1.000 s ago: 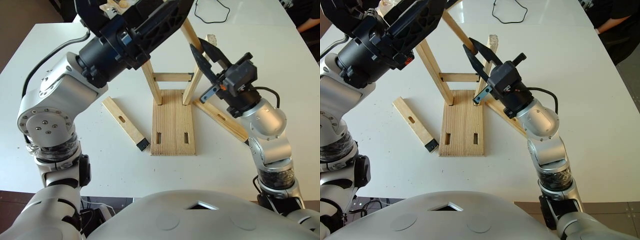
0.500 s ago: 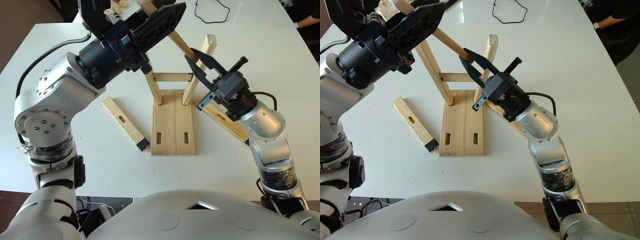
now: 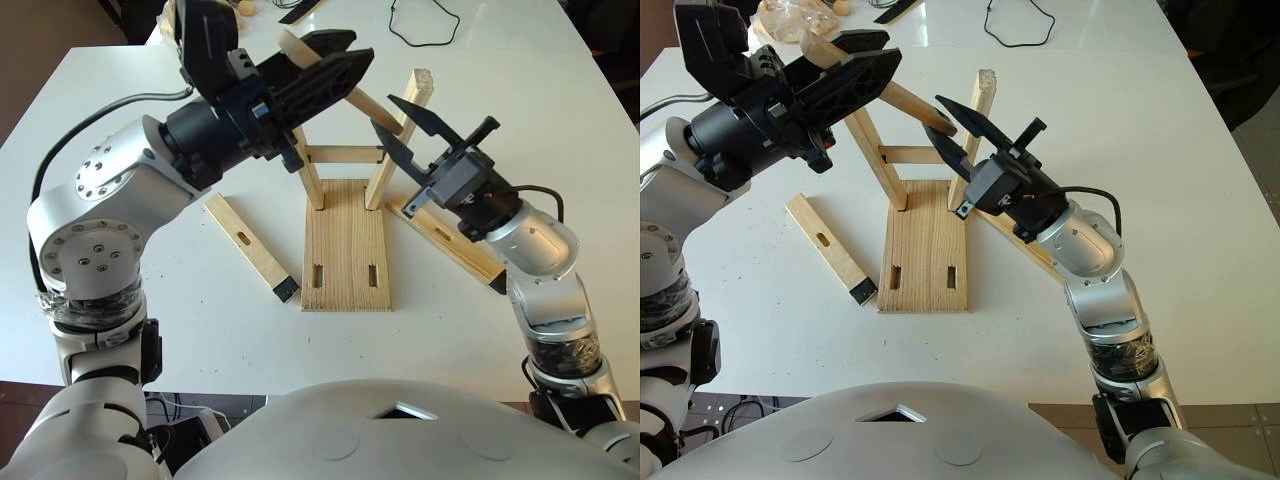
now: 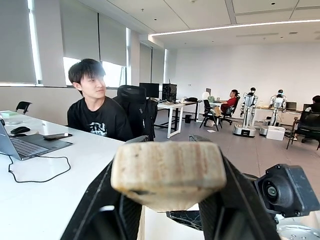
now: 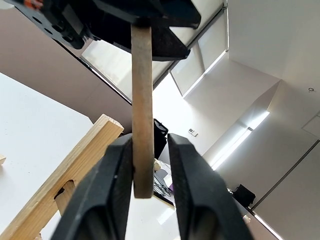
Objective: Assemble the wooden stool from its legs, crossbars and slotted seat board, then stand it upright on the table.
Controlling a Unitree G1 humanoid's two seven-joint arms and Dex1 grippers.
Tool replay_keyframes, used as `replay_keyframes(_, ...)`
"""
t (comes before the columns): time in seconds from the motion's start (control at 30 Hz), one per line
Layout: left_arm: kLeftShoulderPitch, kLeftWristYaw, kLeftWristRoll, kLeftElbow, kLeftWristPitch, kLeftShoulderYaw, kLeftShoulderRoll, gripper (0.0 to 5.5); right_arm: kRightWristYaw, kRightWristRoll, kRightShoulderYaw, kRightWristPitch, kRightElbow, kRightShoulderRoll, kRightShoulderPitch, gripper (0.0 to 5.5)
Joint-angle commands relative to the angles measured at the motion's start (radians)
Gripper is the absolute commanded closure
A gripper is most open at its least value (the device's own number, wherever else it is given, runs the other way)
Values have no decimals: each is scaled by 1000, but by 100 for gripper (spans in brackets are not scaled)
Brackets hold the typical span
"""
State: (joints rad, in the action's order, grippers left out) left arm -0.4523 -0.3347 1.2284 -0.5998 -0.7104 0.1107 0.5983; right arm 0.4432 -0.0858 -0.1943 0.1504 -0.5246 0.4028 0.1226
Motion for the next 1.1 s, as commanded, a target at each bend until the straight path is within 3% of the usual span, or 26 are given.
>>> replay_keyframes(0.03, 10, -23, -30, 22, -18, 10, 24, 420, 82, 49, 10, 34, 4, 64, -35, 382)
replay_keyframes(0.17, 61, -102, -9, 25, -54, 112, 138, 420, 170, 164, 84, 39, -11, 147, -94, 382)
replay_keyframes(0.33, 236, -360, 66, 53, -150, 375, 359, 420, 201, 307, 259, -28, -44, 216, -168, 382)
replay_keyframes(0.47, 460, -570, -112, 59, -116, 463, 443, 420, 199, 359, 354, -72, -65, 241, -205, 382)
replay_keyframes(0.57, 572, -672, -286, 94, -5, 427, 444, 420, 201, 362, 383, -84, -57, 252, -213, 382)
replay_keyframes(0.73, 556, -709, -509, 231, 178, 257, 388, 420, 202, 327, 353, -75, -10, 243, -192, 382)
replay_keyframes(1.1, 536, -708, -614, 350, 296, 178, 284, 420, 219, 265, 302, -21, 90, 237, -166, 382)
